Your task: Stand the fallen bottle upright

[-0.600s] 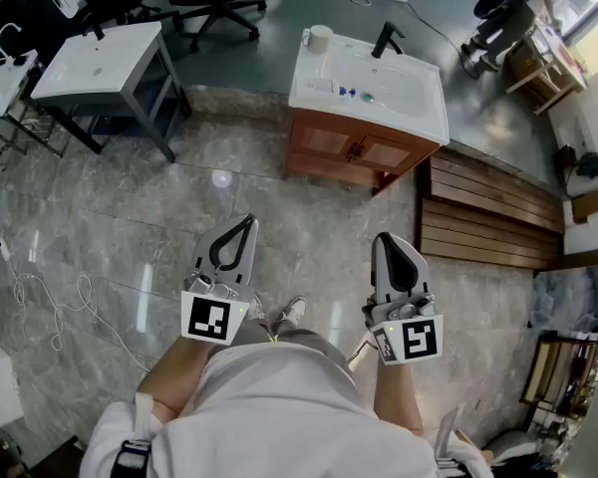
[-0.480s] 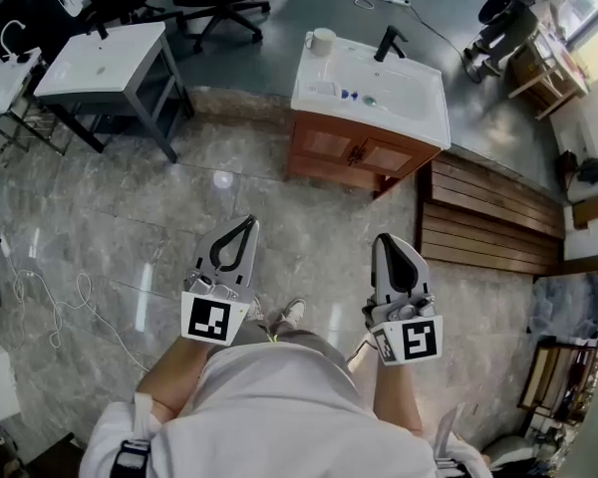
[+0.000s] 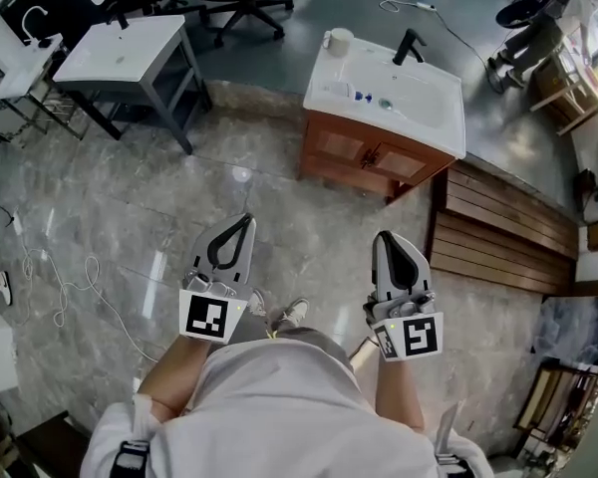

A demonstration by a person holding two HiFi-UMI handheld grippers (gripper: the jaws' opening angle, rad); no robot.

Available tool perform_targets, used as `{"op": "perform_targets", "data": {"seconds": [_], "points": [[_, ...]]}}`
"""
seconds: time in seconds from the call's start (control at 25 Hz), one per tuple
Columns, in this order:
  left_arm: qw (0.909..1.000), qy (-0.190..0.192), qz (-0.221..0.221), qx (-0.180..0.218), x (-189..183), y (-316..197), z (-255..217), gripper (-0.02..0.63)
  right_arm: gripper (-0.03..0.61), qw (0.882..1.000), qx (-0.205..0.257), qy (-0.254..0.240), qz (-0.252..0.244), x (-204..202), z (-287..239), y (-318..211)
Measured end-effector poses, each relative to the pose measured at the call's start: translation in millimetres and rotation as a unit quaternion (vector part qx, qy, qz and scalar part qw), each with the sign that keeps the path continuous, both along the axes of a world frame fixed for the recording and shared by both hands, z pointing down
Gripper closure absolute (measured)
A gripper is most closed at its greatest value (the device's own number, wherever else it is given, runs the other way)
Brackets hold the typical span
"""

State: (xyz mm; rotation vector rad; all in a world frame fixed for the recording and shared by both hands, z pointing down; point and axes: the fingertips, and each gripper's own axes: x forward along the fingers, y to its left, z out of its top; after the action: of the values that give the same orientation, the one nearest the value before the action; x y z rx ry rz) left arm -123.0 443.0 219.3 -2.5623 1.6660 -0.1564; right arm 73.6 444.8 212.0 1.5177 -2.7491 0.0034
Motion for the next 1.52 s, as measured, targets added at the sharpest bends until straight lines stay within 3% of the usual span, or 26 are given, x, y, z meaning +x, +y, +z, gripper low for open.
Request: {"op": "perform_targets", "data": {"seconds": [0.2,0.44,0.84,1.2,1.52], "points": [[0.9997,-0.004,-0.025,0.0,7,-1,1,0.595,0.537,1.0,0.006,-0.008,-0.008,18,6,-11],[0.9996,-0.008,-0.023,-0.017,16,-13,18,0.595,0.537,1.0,-0.005,-0.004,-0.001,33,15,-18],[0.9996,0.006,0.027,-0.01,46,-118,28,0.595,0.537,0.998,-0.016,0.008,0.053,66,23,-96],[0.9985,0.029,0.032,-0.035,10,-258,42,0.595,0.537,0.998,-0.029,0.036,0.034,15,15,-235],[0.9948,0.05,0.073,-0.049,-10,-358,54,0.595,0.537,0.998,-0.033,0.042,0.041,-28,2,-325]]}}
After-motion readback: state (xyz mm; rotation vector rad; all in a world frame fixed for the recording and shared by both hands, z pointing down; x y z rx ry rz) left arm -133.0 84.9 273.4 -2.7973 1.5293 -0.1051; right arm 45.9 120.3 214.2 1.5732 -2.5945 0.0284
